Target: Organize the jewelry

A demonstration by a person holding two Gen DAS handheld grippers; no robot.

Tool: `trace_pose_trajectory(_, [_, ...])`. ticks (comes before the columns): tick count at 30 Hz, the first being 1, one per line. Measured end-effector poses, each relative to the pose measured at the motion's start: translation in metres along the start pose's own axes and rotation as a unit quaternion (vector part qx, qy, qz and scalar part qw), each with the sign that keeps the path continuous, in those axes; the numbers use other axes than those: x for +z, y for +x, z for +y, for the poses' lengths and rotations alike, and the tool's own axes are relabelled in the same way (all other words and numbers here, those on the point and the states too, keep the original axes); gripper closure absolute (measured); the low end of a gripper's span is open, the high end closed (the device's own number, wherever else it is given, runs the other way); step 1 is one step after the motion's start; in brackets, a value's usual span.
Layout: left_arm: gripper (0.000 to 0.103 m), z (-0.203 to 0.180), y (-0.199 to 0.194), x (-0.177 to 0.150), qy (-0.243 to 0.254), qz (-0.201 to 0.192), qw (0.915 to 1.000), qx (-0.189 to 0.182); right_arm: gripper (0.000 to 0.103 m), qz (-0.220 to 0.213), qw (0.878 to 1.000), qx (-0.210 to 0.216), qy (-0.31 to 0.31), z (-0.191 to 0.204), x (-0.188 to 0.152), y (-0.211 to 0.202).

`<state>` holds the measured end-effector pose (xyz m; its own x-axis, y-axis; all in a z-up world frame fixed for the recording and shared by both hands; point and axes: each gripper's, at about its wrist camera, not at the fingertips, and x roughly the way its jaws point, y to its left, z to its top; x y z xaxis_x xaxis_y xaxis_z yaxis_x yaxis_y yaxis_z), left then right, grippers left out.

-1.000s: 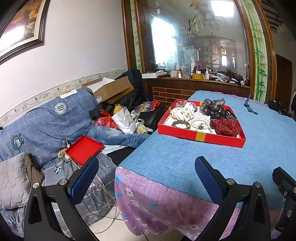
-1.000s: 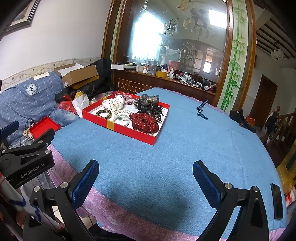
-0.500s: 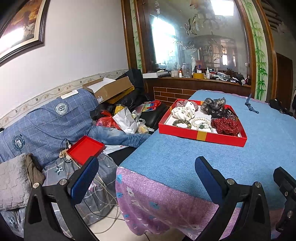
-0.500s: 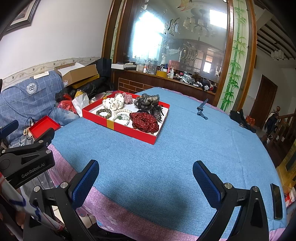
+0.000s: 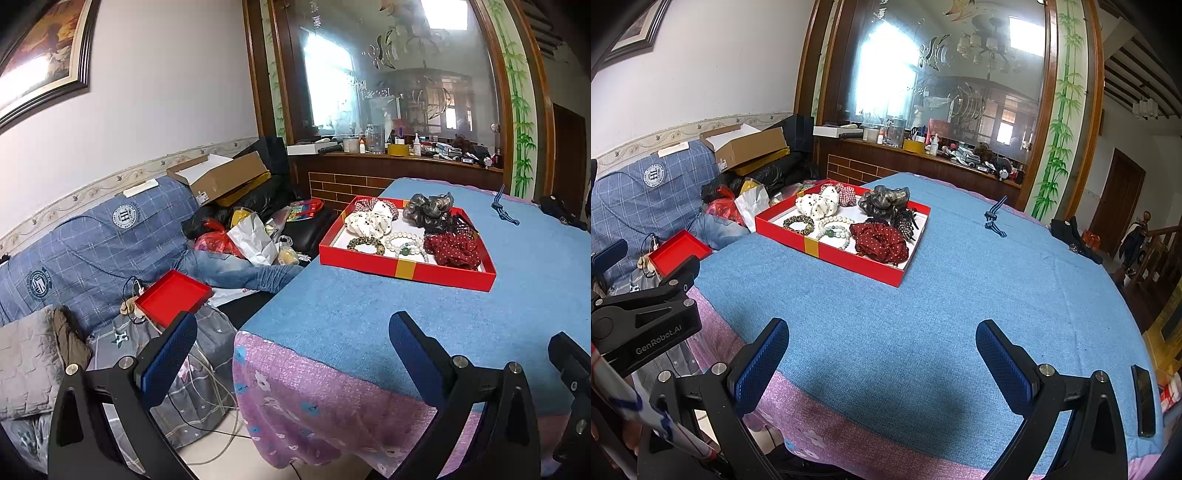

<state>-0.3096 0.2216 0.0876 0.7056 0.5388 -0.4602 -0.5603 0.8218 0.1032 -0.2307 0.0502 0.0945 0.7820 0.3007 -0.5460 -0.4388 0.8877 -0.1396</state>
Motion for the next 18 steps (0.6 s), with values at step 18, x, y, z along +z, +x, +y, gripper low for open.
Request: trace_pose_trajectory(18, [0.000,0.014,0.006,-0.004,0.005,0.019,0.9996,-0.018,0.000,0.007,1.000,0.004,0.012,-0.003,-0.005,0.005])
